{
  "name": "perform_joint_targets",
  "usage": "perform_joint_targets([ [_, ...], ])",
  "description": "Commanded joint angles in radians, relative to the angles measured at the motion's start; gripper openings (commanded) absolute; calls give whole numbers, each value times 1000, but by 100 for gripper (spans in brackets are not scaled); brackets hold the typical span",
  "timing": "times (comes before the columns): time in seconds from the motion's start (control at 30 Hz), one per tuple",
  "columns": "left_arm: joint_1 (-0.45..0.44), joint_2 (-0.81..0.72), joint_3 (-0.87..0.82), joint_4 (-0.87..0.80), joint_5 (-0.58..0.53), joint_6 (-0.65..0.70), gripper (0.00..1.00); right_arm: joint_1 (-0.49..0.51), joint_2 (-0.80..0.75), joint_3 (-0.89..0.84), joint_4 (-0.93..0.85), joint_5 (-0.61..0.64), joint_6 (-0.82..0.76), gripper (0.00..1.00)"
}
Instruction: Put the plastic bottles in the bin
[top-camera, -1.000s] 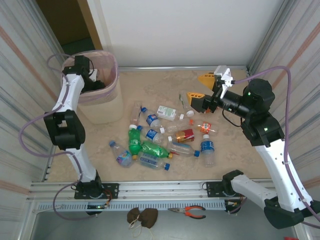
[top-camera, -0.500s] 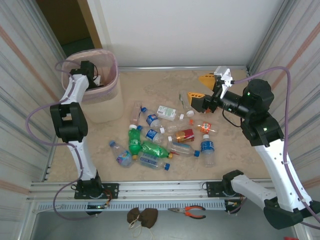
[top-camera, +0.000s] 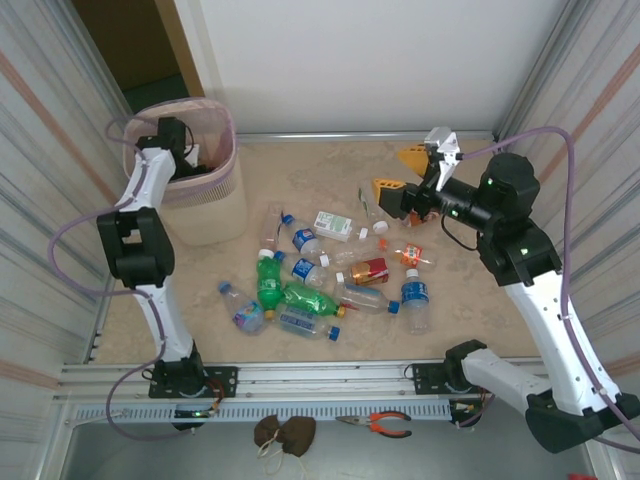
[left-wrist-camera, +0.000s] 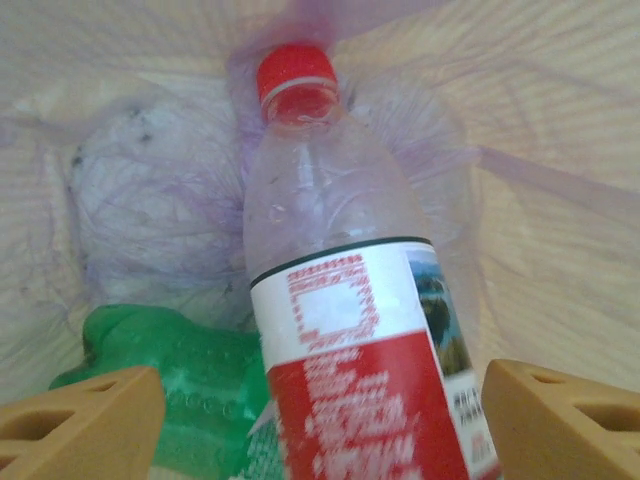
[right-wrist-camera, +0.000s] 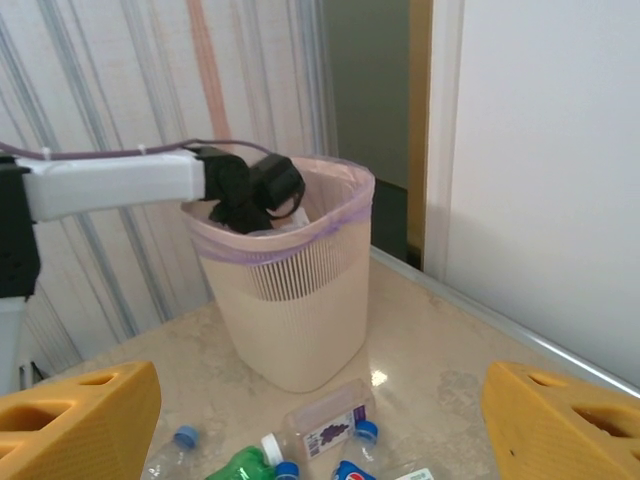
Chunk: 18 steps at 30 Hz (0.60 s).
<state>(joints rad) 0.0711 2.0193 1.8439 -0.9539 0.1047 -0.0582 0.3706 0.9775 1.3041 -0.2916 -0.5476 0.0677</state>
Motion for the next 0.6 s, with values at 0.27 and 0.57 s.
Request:
perform_joint_targets([
  [0.27,4,-255,60,-27,53,-12,84,-12,131,43,-82,176,34,83],
  [0.57,4,-406,52,-26,94,-6,84,-24,362,112,-156,305,56,80],
])
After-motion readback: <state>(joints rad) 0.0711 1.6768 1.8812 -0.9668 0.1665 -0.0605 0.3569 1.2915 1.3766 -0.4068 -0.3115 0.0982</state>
